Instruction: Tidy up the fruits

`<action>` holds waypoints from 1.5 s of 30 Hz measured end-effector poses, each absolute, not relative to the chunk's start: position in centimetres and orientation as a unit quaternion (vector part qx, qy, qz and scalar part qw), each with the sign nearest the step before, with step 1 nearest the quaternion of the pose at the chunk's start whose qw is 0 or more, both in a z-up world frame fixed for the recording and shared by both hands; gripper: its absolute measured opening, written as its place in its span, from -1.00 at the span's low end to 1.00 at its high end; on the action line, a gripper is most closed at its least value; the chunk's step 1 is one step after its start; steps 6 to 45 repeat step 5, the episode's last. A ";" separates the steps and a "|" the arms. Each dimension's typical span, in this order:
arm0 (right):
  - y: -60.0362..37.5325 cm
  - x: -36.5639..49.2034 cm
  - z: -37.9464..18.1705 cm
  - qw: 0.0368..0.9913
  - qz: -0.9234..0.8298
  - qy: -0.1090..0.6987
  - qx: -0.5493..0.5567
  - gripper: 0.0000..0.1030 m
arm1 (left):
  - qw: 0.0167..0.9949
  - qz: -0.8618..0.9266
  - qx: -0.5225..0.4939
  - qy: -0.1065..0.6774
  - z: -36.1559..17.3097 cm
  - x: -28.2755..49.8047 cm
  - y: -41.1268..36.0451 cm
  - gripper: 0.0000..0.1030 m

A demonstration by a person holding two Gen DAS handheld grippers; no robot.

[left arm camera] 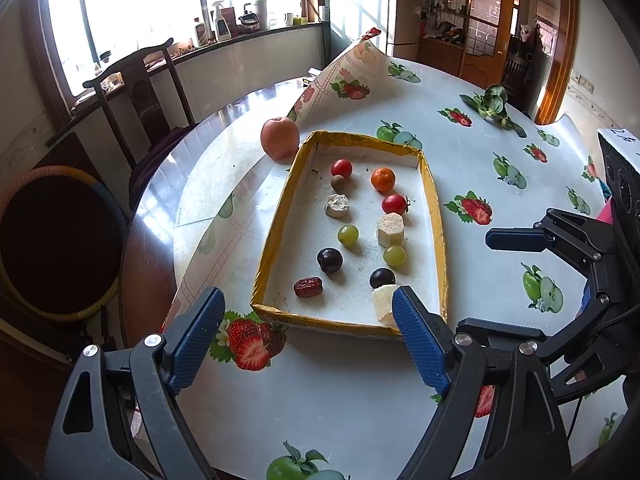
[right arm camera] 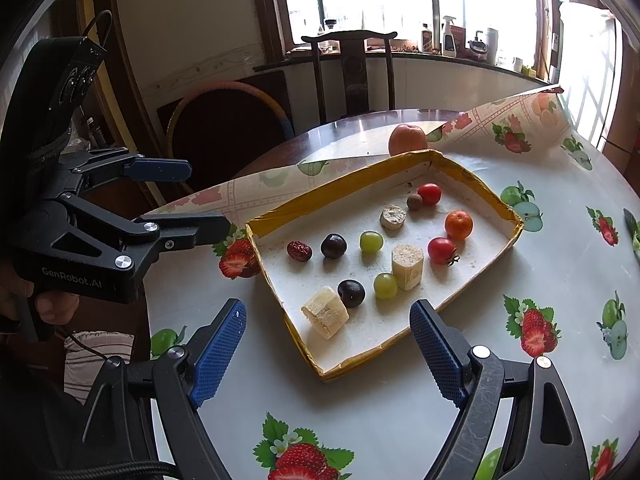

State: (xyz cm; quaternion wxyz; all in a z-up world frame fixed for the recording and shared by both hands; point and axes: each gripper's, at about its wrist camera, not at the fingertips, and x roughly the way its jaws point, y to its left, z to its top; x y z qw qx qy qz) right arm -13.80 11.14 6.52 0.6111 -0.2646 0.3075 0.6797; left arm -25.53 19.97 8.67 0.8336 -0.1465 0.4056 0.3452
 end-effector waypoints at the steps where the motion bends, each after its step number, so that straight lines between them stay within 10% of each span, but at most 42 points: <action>1: 11.2 -13.8 6.5 0.612 0.679 0.308 -0.264 0.66 | 0.833 0.346 -0.146 0.406 8.7 -25.5 19.9 0.67; 45: 11.2 -13.7 6.2 0.618 0.671 0.315 -0.264 0.68 | 0.829 0.350 -0.145 0.411 8.5 -25.3 19.8 0.67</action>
